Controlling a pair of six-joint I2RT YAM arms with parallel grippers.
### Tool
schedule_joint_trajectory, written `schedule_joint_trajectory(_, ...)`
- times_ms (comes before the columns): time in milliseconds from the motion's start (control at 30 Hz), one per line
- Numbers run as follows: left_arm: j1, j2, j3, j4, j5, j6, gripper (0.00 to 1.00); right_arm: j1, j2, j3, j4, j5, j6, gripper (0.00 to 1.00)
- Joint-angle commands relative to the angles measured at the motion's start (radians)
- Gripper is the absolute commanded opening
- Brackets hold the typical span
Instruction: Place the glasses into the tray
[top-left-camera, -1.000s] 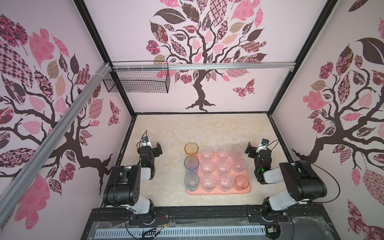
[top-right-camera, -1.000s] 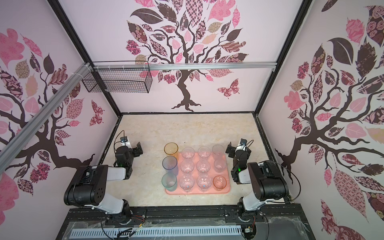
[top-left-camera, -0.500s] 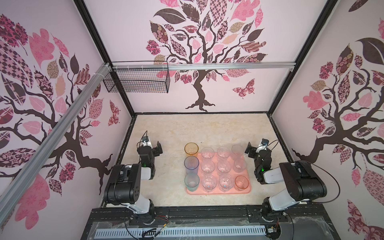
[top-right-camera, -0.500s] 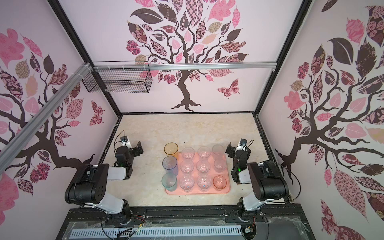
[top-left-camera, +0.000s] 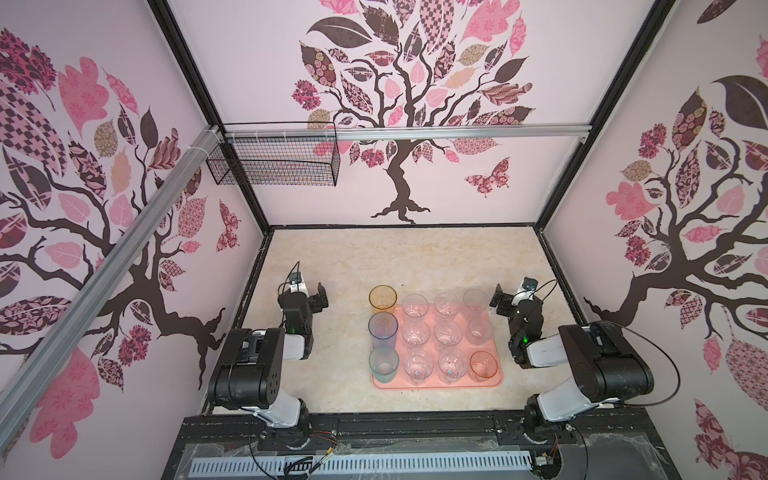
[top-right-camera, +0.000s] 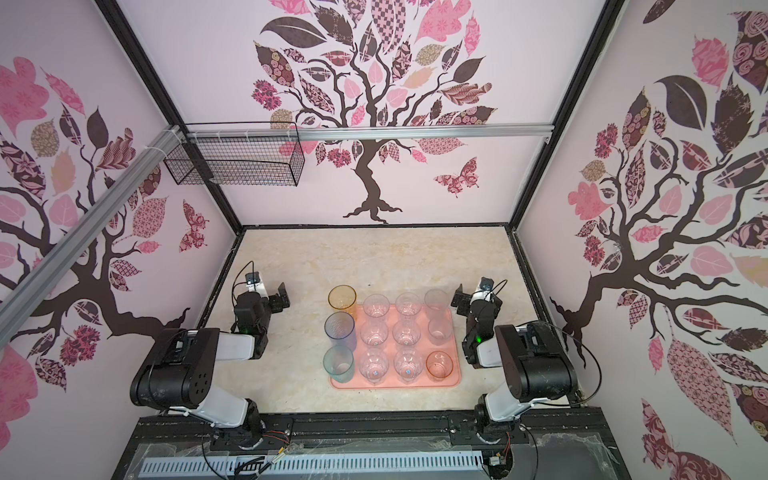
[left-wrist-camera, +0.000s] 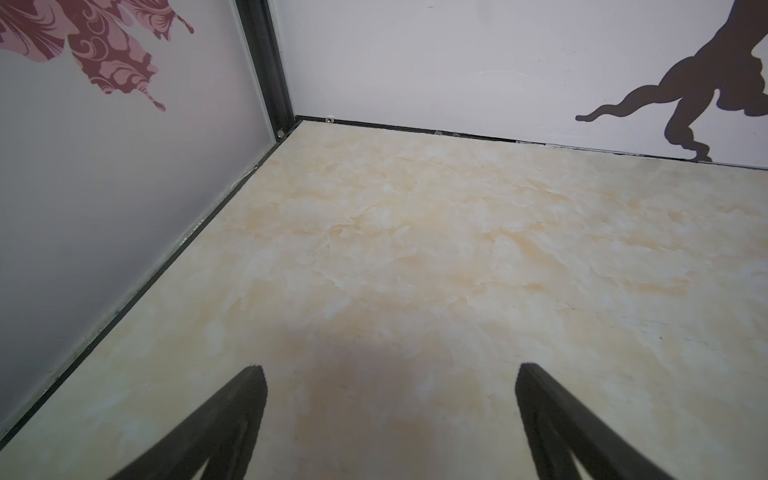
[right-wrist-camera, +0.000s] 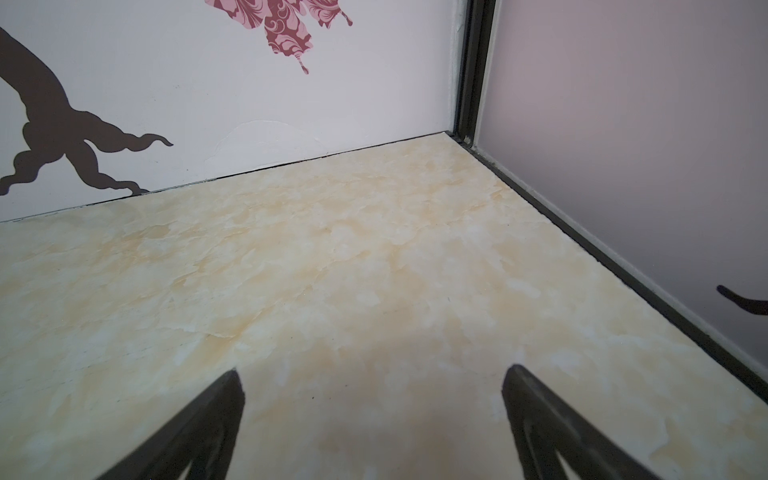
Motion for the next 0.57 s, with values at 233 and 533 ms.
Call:
schedule_joint_trajectory(233,0.000,-0.001,0.005,-0.003,-0.019,0.015,0.98,-0.001,-0.007,0.022,-0.005,0.004,-0.007,1.00)
schedule_joint_trajectory(533,-0.009,-0.001,0.003,0.001,-0.017,0.028,0.98,-0.001,-0.008,0.022,-0.005,0.004,-0.006,1.00)
